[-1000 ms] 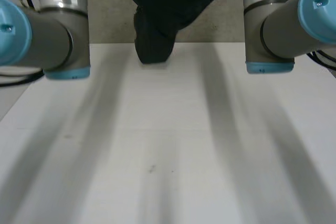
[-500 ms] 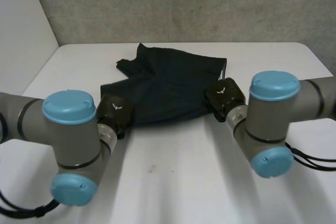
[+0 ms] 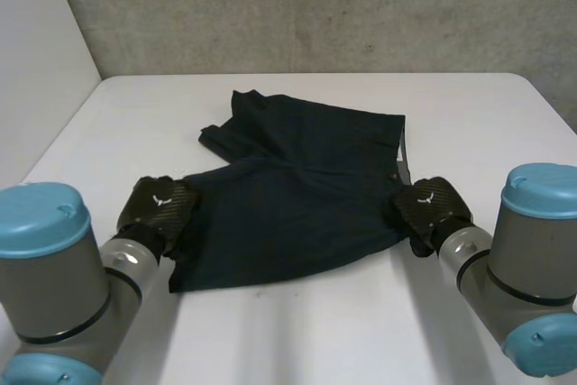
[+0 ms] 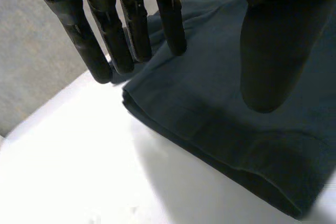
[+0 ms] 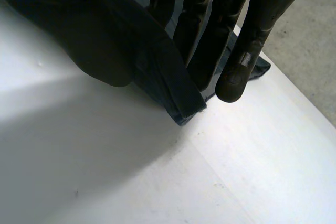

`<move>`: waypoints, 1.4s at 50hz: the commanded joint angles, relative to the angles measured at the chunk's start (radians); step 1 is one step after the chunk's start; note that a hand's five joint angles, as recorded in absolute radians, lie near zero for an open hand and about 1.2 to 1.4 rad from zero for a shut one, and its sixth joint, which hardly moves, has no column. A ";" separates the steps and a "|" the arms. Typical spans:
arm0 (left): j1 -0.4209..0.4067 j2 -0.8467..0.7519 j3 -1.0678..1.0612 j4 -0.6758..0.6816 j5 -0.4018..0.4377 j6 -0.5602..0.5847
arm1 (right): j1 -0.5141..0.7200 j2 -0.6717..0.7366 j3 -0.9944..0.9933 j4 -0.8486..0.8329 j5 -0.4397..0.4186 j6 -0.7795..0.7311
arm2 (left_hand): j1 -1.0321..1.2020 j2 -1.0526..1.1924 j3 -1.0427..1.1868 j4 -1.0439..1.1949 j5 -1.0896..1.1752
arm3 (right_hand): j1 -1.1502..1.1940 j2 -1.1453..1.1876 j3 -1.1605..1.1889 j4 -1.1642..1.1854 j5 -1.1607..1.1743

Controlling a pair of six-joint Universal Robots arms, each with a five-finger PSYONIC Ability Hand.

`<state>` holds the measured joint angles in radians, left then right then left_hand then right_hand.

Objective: Fold the shorts.

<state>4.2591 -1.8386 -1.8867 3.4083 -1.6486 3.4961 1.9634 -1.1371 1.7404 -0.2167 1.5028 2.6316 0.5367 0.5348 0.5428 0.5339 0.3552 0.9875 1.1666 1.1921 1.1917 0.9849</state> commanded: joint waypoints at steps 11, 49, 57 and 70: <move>0.045 0.073 -0.144 -0.003 0.185 -0.048 | -0.004 0.002 -0.015 0.008 -0.062 0.153 | 0.012 0.013 0.005 0.014 0.019 | 0.409 0.230 0.204 0.205 0.237; 0.047 -0.064 -0.095 0.037 0.115 0.046 | -0.015 -0.003 -0.019 0.013 -0.039 0.205 | 0.622 0.623 0.615 0.624 0.629 | 0.409 0.230 0.204 0.205 0.237; 0.047 -0.074 -0.081 0.036 0.112 0.087 | -0.014 -0.003 -0.018 0.013 -0.041 0.203 | 0.860 0.861 0.853 0.862 0.867 | 0.409 0.230 0.204 0.205 0.237; 0.045 0.115 -0.110 -0.238 0.119 0.240 | 0.006 -0.133 -0.015 0.273 -0.047 -0.058 | 0.860 0.861 0.853 0.862 0.867 | 0.409 0.230 0.204 0.205 0.237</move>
<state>4.3067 -1.8906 -1.9620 3.4154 -1.5369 3.6045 1.9581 -1.1535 1.7224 -0.1741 1.4606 2.8049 1.1193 1.1890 1.1858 1.1945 0.9871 0.9875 1.1666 1.2085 1.1916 0.9849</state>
